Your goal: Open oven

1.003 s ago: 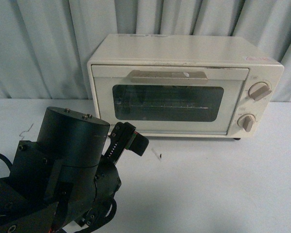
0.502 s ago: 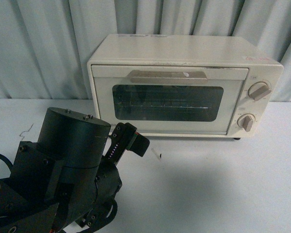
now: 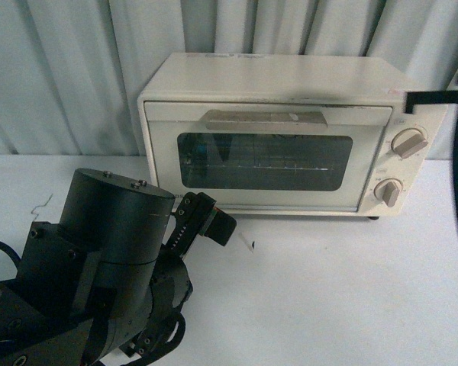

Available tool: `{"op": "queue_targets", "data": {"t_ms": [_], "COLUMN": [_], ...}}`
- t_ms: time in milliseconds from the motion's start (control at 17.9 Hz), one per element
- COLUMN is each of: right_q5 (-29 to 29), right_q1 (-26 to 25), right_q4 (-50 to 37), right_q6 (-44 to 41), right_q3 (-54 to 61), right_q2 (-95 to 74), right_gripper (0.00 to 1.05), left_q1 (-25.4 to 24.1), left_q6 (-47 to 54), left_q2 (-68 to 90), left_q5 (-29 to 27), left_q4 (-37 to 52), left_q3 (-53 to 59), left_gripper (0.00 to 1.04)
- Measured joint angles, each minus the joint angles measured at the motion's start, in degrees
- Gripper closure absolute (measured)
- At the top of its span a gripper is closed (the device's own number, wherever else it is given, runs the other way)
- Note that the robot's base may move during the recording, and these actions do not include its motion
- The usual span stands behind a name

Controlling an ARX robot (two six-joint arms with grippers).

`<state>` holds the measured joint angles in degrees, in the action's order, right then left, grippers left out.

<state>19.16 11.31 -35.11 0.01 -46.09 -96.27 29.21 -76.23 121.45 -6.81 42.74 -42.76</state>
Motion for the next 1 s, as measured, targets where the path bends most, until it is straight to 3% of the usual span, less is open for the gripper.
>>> {"op": "queue_targets", "data": {"t_ms": [167,390,1003], "right_q5": [-0.8,-0.8,-1.6], "right_q1": [6.5,10.9,14.2], "right_q4": [1.7,3.3,5.7], "right_q6": [-0.1,-0.1,-1.4], "right_q3": [-4.7,-7.1,-16.6], "right_q2": [-2.6,-8.8,-13.8], "right_gripper": [1.03,1.03,1.03], "left_q1": [0.0,0.0,0.0], "left_q6": [0.0,0.0,0.0], "left_q2": [0.0,0.0,0.0], "left_q5": [0.0,0.0,0.0], "left_q4": [0.0,0.0,0.0], "left_q3": [0.0,0.0,0.0], "left_gripper": [0.07,0.07,0.07]}}
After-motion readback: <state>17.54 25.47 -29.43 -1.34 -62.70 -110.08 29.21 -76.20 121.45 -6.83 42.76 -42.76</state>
